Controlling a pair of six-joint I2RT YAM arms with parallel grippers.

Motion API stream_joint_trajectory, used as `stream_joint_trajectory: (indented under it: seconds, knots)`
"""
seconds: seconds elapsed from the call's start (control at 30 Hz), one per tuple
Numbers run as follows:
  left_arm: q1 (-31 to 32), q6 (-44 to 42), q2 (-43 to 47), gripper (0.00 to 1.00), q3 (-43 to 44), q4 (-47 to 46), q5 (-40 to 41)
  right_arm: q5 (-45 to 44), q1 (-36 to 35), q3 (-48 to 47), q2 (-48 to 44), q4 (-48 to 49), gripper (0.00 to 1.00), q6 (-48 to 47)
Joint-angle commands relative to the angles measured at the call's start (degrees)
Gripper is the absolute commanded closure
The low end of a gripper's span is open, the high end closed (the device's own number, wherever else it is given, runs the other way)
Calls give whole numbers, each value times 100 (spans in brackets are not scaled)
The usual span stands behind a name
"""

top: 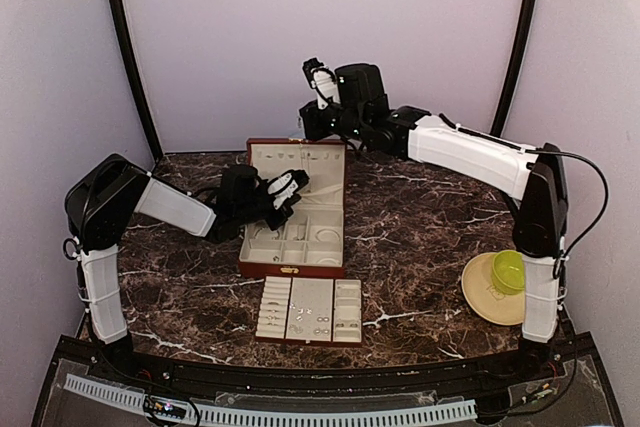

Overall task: Organize the mixed jewelry
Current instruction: Hang the necklace on the necklace hanger.

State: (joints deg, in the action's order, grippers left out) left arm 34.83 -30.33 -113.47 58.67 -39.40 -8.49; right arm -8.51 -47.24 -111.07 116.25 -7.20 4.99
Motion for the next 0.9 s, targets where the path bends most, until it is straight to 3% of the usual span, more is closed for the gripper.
stream_joint_trajectory:
  seconds: [0.0,0.87]
  knots:
    - [164,27,179,100,-124,55,-325,52,40,-179,149,189,100,-51]
    - [158,77,145,100,-189,-74,-264,108,49,414,160,216,100,92]
